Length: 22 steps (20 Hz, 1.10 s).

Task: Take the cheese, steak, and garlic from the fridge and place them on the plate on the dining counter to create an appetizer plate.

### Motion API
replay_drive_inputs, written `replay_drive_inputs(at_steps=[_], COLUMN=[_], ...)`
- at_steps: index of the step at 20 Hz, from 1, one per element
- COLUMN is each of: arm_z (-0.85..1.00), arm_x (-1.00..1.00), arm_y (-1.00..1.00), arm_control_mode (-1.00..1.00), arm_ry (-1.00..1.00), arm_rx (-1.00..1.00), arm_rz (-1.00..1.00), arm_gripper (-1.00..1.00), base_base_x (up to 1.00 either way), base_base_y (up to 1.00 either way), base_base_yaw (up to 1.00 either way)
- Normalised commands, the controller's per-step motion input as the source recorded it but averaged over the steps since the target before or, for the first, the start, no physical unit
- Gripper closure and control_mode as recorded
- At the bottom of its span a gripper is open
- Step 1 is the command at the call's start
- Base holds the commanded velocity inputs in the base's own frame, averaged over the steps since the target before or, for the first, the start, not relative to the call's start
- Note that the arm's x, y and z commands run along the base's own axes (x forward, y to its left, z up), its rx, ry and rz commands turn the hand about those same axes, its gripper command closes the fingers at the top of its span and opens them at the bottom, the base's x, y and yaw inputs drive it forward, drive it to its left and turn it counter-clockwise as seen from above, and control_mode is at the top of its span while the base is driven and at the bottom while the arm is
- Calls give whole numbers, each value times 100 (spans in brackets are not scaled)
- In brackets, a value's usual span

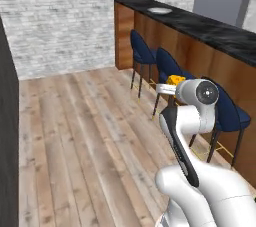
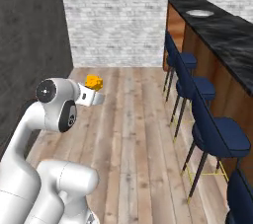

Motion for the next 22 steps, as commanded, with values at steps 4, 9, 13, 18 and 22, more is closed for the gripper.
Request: replay_drive_inputs(at_steps=[4, 9, 13, 18, 22], arm_z=[0, 0, 0, 0, 0], arm_x=[0, 0, 0, 0, 0], arm_y=[0, 0, 0, 0, 0], arm_control_mode=[100, 100, 100, 100, 100], arm_ry=[0, 0, 0, 0, 0], arm_rx=[0, 0, 0, 0, 0], arm_rz=[0, 0, 0, 0, 0], arm_gripper=[100, 100, 100, 100, 100], base_base_x=[100, 100, 98, 92, 88], base_base_y=[54, 67, 79, 83, 84], base_base_yaw=[-43, -39, -36, -36, -36])
